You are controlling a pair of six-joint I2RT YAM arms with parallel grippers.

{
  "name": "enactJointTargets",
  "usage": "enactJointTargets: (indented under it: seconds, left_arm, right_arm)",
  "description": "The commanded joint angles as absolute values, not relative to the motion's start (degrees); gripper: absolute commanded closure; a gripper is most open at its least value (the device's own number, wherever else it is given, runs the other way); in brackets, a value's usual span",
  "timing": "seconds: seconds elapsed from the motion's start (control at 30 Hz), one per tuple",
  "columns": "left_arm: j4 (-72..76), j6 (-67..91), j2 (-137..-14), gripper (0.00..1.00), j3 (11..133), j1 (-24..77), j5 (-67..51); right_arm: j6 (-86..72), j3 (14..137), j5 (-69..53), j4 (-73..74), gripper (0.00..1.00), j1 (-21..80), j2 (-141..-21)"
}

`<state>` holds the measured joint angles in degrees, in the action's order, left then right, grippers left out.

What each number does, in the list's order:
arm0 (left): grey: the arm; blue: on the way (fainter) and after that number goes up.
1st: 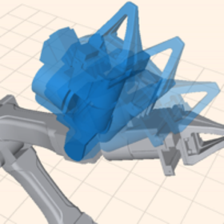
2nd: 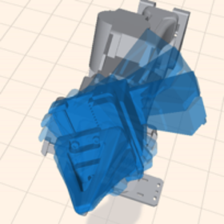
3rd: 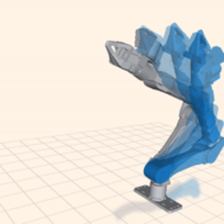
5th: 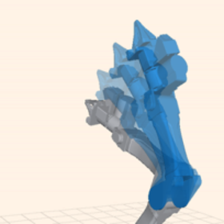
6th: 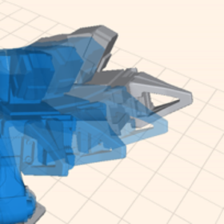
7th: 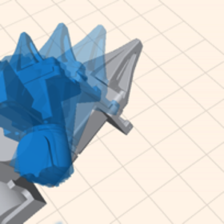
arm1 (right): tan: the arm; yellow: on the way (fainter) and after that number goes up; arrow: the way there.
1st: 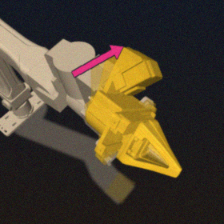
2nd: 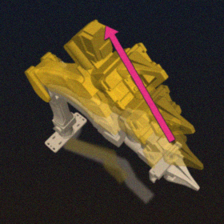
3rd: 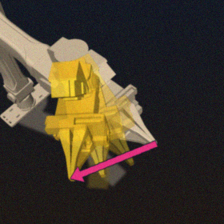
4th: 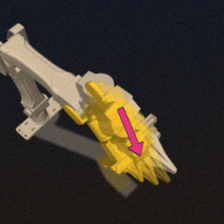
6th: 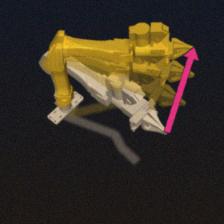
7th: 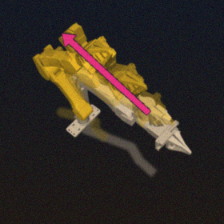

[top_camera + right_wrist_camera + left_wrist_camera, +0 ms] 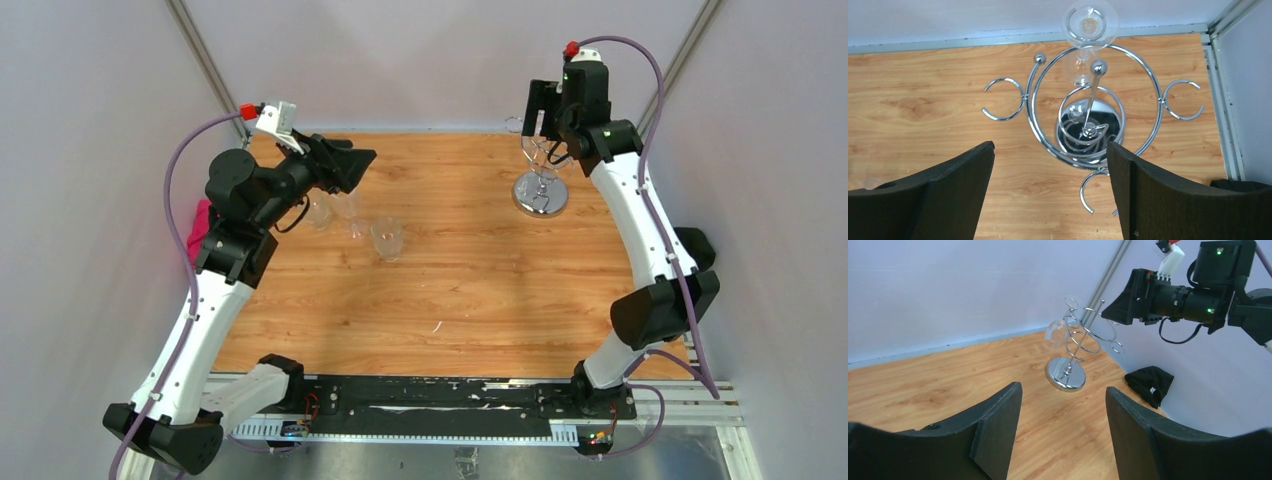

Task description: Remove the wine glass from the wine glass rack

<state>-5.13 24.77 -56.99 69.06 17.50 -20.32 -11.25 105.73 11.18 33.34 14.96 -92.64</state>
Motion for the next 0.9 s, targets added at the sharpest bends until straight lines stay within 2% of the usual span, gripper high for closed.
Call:
enactJointTargets:
  seconds: [0.0, 0.47, 0.57, 0.73, 0.87]
  left_arm:
    - [-4.5, 23.5, -56.1, 0.32, 68.2, 17.9, -19.3]
    - [-6.7, 21.4, -55.0, 0.32, 67.8, 17.9, -17.4]
    - [-6.7, 21.1, -55.2, 0.32, 67.5, 17.9, -17.1]
    - [-6.6, 20.9, -55.9, 0.32, 67.6, 17.9, -17.2]
    - [-6.3, 20.9, -56.4, 0.32, 67.4, 17.9, -17.2]
  right_arm:
    - [-10.1, 109.9, 13.9, 34.6, 0.13, 12.7, -94.9]
    - [-11.1, 120.7, 11.6, 33.3, 0.16, 7.9, -108.8]
    - [-11.9, 122.3, 10.1, 33.3, 0.28, 7.2, -110.7]
    - [-12.1, 121.2, 8.9, 32.8, 0.34, 7.1, -110.7]
    - [-11.7, 118.6, 9.2, 31.1, 0.44, 7.1, -108.9]
